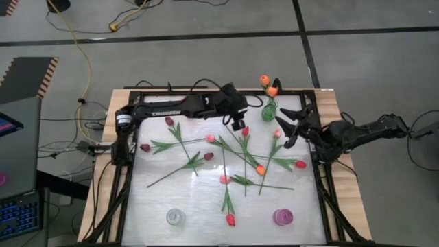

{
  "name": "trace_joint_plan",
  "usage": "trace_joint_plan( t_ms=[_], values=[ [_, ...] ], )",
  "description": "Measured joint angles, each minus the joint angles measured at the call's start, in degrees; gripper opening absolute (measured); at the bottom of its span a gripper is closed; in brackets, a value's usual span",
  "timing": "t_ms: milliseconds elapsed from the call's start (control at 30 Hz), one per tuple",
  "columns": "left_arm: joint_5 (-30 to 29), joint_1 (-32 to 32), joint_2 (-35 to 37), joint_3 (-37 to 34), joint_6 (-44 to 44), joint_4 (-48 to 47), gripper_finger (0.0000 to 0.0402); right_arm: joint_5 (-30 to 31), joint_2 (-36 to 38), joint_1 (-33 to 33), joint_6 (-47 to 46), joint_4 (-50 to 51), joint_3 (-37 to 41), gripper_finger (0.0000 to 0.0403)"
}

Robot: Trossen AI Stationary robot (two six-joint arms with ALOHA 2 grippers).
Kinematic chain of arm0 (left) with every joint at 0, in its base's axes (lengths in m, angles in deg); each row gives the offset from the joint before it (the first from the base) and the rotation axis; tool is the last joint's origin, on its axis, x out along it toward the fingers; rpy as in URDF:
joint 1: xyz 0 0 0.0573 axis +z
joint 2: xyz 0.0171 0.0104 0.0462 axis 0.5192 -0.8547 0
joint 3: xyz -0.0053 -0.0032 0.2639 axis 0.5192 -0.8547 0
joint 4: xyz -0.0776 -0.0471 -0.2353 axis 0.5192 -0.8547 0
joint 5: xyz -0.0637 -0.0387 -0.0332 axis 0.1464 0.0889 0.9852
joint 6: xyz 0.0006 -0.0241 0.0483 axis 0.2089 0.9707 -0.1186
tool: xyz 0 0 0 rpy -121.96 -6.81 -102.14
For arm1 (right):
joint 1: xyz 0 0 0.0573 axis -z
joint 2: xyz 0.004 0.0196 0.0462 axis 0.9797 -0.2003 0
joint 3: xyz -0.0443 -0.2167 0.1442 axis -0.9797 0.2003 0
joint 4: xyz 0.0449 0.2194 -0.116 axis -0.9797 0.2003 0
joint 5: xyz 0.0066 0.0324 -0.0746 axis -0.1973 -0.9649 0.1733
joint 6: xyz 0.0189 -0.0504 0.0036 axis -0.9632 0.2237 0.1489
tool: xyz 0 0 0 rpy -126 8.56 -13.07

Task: Sort flowers into vase by color
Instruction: Put the dark red flower into the red vase

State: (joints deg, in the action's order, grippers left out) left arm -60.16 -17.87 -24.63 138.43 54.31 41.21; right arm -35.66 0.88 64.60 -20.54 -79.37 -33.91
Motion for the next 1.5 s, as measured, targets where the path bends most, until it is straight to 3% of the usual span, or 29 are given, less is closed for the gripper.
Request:
trace_joint_plan(
  t_ms=[233, 400, 500, 667, 900, 1167, 1500],
  values=[
    [6.0, -0.9, 4.3, 0.0, 2.6, -13.8, 0.0167, 0.1, 0.0, 0.1, -8.5, 8.4, 0.0, 0.0203],
    [6.4, -0.9, 6.7, 0.0, 4.5, -24.3, 0.0167, 0.1, 0.0, 0.1, -10.4, 11.5, 0.0, 0.0203],
    [10.0, -1.0, 7.3, 0.0, 4.7, -28.0, 0.0167, 0.1, 0.0, 0.1, -10.5, 13.1, 0.0, 0.0203],
    [17.6, -1.7, 6.2, 0.0, 3.3, -29.5, 0.0167, 0.0, -0.8, 0.1, -11.4, 13.6, 0.0, 0.0203],
    [18.3, -3.7, 3.7, -0.7, 4.1, -31.1, 0.0167, -0.4, -3.1, 0.1, -15.9, 15.4, 0.0, 0.0203],
    [24.6, -4.5, 3.5, -8.9, 9.3, -32.7, 0.0167, -0.6, -7.3, 0.1, -18.0, 17.3, 0.0, 0.0203],
    [25.6, -7.2, 3.6, -16.8, 16.2, -33.4, 0.0167, -0.6, -10.3, 0.1, -18.0, 17.3, 0.0, 0.0203]
  ],
)
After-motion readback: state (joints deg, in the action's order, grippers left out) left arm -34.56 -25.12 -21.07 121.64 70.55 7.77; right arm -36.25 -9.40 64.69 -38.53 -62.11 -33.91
